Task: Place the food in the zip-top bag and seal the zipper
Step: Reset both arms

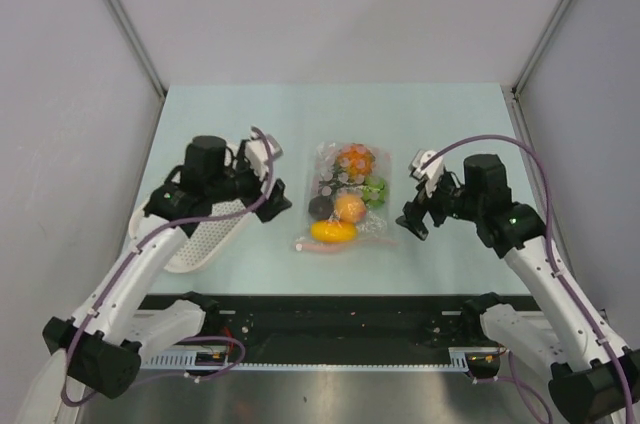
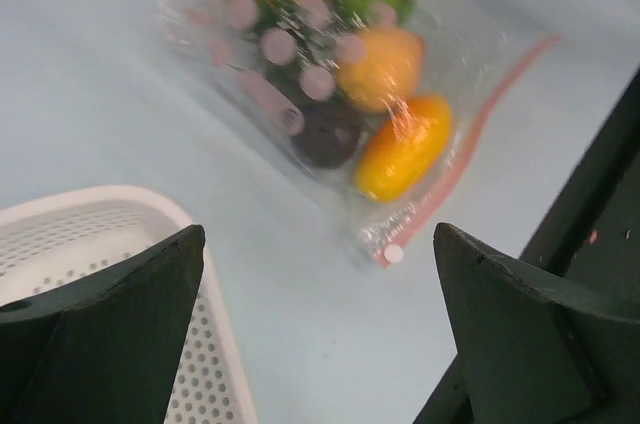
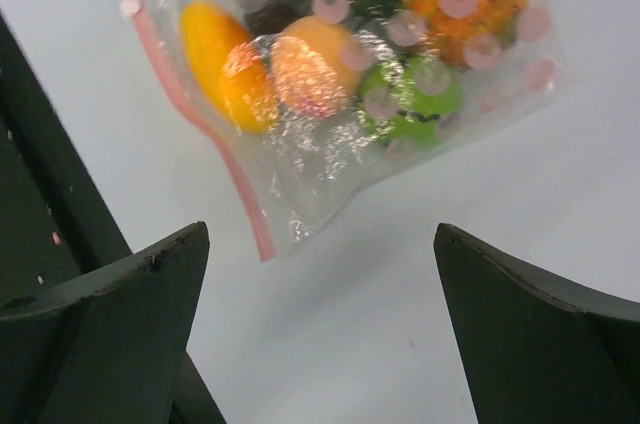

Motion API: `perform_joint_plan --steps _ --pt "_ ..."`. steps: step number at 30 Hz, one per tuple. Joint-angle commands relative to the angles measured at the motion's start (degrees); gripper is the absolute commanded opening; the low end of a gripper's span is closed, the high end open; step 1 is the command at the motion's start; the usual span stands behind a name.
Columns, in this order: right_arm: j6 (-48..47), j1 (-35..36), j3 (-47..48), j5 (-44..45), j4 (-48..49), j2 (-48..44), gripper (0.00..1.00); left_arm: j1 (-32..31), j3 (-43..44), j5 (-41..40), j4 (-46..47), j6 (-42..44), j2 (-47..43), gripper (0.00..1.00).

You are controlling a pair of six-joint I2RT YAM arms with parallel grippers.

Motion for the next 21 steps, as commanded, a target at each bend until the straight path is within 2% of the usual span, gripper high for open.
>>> perform_joint_plan --steps 1,5,9,14,18,21 --pt "13.3 -5.4 6.6 6.1 5.1 2.2 1.00 9.8 10.7 0.8 -2.4 -10.7 1.0 1.00" --pt "18.7 -13.6 10.8 3.6 5.5 7.1 1.00 18.9 20.6 1.9 -8.7 -15.4 8.0 1.00" --pt "23.3 -22.4 12.6 0.2 6.1 11.6 1.00 29.1 20.4 6.5 -8.8 -16.8 10.9 1.00" --pt "25.7 -30.5 12.6 -2.7 4.9 17.5 1.00 34.3 17.2 6.5 -9.1 -16.5 12.9 1.00" --pt "25.6 -31.8 12.6 -1.9 5.3 19.0 1.00 35.6 15.2 4.9 -8.6 -15.2 13.5 0.99" --pt "26.1 -31.9 13.4 -1.4 7.3 19.8 1.00 35.6 17.9 2.5 -8.7 -14.5 15.0 1.00"
